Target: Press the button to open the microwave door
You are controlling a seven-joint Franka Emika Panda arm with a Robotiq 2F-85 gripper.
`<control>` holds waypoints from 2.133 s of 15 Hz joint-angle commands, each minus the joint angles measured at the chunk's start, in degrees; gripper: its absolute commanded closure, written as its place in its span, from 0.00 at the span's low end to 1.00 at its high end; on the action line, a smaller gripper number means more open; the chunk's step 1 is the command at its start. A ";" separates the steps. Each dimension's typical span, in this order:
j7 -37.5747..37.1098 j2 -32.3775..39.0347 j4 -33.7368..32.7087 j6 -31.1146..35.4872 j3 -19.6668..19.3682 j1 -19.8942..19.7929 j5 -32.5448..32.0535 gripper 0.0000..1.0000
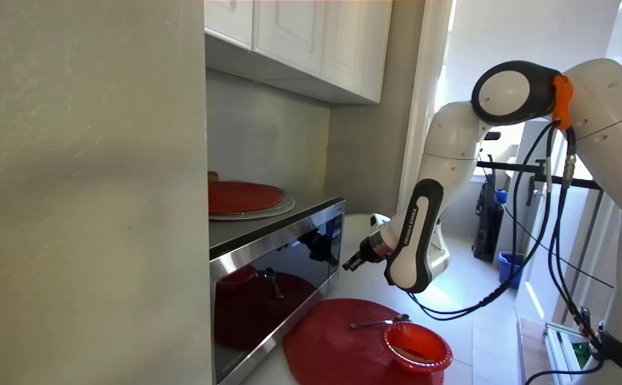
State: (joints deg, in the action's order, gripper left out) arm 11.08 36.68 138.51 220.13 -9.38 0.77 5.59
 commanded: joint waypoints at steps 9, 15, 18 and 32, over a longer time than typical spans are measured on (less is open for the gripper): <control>7.11 -13.44 7.96 -19.42 -4.27 3.25 -2.80 1.00; 3.80 -12.73 6.58 -17.32 -1.29 2.23 -3.49 1.00; 2.85 -11.54 6.08 -17.22 0.22 1.92 -3.83 1.00; 0.07 -3.66 0.24 -13.49 1.45 1.89 -3.19 1.00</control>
State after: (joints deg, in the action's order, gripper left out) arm 12.70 30.84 140.28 204.98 -8.08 3.03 3.68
